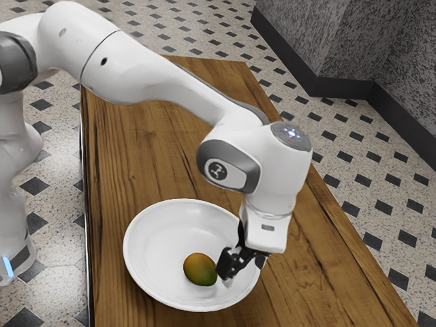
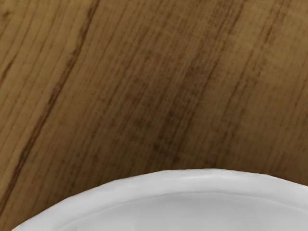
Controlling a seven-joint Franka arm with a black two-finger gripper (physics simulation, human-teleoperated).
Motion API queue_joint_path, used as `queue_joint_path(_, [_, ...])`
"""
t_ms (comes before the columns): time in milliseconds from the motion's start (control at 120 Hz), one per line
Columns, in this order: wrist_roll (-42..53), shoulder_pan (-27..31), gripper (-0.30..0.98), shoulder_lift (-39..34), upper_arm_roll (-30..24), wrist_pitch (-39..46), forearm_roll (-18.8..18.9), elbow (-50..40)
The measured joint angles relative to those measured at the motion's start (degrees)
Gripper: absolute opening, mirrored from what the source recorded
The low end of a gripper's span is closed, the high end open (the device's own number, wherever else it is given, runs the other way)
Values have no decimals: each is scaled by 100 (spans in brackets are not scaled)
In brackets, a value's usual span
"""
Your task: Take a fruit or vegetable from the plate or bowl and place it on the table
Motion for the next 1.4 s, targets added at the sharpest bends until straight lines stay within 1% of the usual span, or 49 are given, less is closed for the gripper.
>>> queue_joint_path(50, [27, 13, 69, -97, 46, -23, -3, -125])
queue_joint_path(175, [161, 147, 69, -639, 124, -64, 21, -724])
queue_joint_path(242, [252, 209, 69, -834, 130, -78, 32, -878])
queue_joint_path(450, [511, -381, 69, -1056, 118, -82, 43, -1090])
queue_joint_path(575, [705, -368, 69, -1346, 132, -79, 45, -1408])
queue_joint_path(792, [961, -338, 69, -1615, 282, -68, 33, -1736])
queue_joint_path(1008, [1180, -302, 69, -1549, 330, -25, -55, -1779])
queue_joint_path(1142, [1299, -286, 69, -1403, 434, 26, -115, -1774])
queue_joint_path(1400, [1503, -301, 69, -1062, 449, 161, -243, -1699])
